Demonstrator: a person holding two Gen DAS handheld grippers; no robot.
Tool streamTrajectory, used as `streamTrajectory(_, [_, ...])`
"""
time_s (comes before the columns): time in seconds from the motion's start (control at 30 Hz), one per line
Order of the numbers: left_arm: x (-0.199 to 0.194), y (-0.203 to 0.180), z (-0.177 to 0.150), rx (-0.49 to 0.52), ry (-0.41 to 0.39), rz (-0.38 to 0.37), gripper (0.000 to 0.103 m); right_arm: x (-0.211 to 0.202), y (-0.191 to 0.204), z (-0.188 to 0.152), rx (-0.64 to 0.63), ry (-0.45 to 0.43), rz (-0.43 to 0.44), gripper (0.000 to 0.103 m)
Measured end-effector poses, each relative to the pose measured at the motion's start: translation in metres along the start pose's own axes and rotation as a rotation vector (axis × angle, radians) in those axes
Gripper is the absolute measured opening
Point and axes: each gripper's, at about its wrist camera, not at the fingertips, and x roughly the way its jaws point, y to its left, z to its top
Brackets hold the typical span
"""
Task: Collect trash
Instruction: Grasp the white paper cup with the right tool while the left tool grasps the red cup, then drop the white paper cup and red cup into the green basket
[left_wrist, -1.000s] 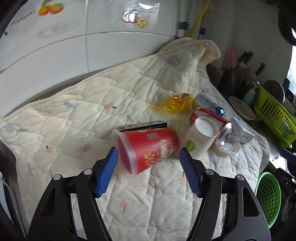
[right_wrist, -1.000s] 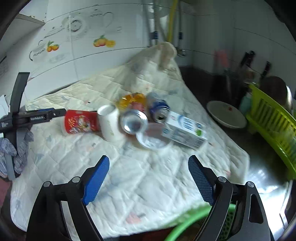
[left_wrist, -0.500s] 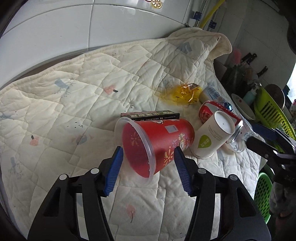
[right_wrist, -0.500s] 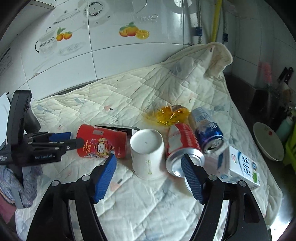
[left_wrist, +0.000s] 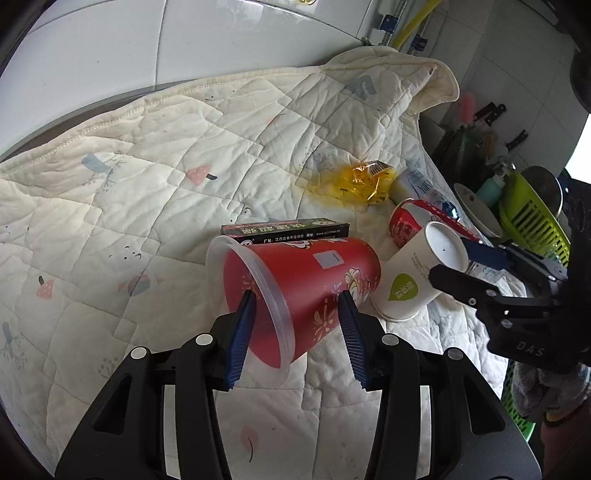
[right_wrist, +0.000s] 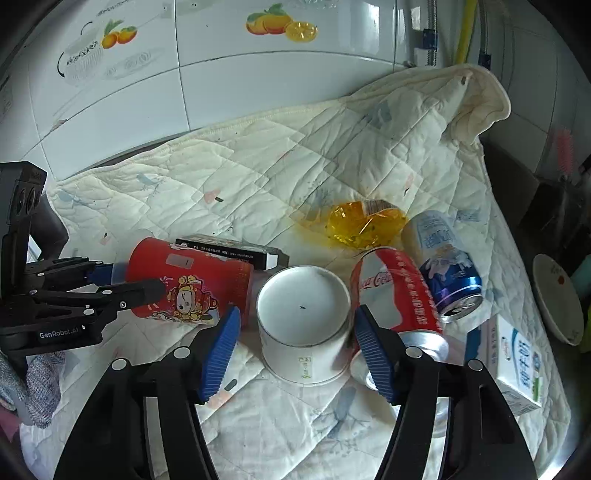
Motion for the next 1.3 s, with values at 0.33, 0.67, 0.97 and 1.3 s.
streamTrajectory(0.33, [0.0, 0.007, -0.003, -0.027, 0.0, -0.041, 0.044, -0.01, 0.0, -0.008, 0.04, -0.017, 0.017, 0.052])
streamTrajectory(0.67, [-0.008, -0.012, -0.012, -0.003, -0.004, -0.109, 0.009, -0.07, 0.001, -0.04, 0.048, -0.067, 0.011, 0.052])
streamTrajectory(0.97, [-0.051, -0.04, -0.037, 0.063, -0.033, -0.105, 0.004, -0.155, -0.012, -0.097, 0.121, -0.126, -0.031, 0.052])
streamTrajectory(1.3, [-0.1, -0.101, -0.075, 0.173, -0.053, -0.237, 0.004, -0.225, -0.067, -0.196, 0.244, -0.074, -0.247, 0.052])
